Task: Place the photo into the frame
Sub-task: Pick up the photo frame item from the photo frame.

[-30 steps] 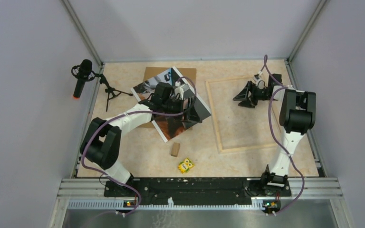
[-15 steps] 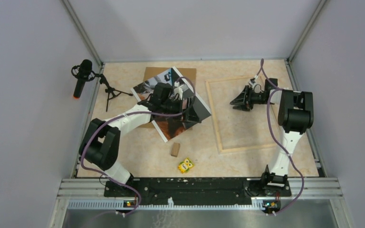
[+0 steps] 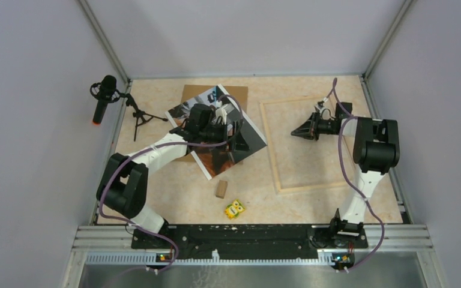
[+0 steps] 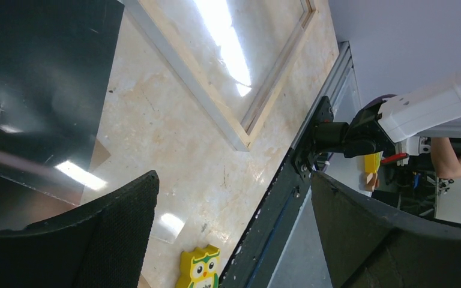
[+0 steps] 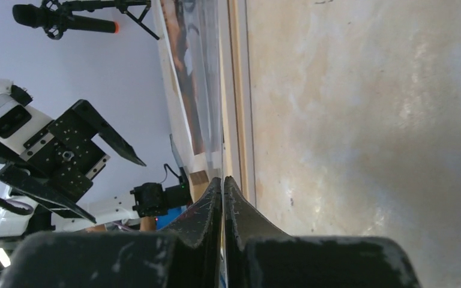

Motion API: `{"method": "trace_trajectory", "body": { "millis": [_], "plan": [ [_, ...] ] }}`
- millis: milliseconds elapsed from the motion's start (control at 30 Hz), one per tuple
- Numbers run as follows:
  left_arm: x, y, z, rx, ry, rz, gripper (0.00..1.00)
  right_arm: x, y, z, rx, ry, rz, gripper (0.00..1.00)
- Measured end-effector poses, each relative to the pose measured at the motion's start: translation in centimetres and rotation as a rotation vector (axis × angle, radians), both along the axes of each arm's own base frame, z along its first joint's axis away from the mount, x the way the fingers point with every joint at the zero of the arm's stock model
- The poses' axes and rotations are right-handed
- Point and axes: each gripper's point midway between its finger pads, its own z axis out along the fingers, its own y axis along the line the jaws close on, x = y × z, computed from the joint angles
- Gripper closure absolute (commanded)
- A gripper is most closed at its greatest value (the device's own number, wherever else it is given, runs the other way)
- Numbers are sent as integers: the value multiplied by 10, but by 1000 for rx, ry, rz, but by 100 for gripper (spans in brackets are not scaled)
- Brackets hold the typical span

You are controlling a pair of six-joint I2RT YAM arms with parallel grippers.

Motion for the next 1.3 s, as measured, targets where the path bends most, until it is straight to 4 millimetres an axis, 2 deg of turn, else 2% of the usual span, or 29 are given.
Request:
{"method": "trace_trajectory", "body": {
  "millis": [133, 300, 567, 667, 867, 1000, 1100, 1200, 1300],
  "plan": [
    [5, 3, 2, 10, -21, 23, 2, -3, 1, 15, 9, -16, -17, 100],
    [14, 10, 4, 31, -62, 66, 2, -2, -8, 41, -16, -63, -56, 100],
    [26, 17, -2, 87, -91, 138, 2, -8, -54, 69, -135, -98, -206, 100],
    [27, 14, -6, 106, -78, 173, 7, -12, -65, 79, -189, -108, -252, 100],
    [15, -4, -13, 157, -35, 244, 15, -21, -70, 97, -253, -133, -311, 100],
    [1, -22, -19, 190, -18, 272, 16, -24, -73, 107, -277, -137, -346, 100],
    [-18, -41, -21, 204, -14, 267, 14, -23, -76, 121, -301, -131, -370, 100],
    [-37, -58, -24, 213, -12, 254, 9, -14, -85, 149, -344, -170, -406, 100],
    [-52, -73, -27, 215, -22, 237, 7, -7, -95, 187, -392, -238, -452, 100]
  ]
}}
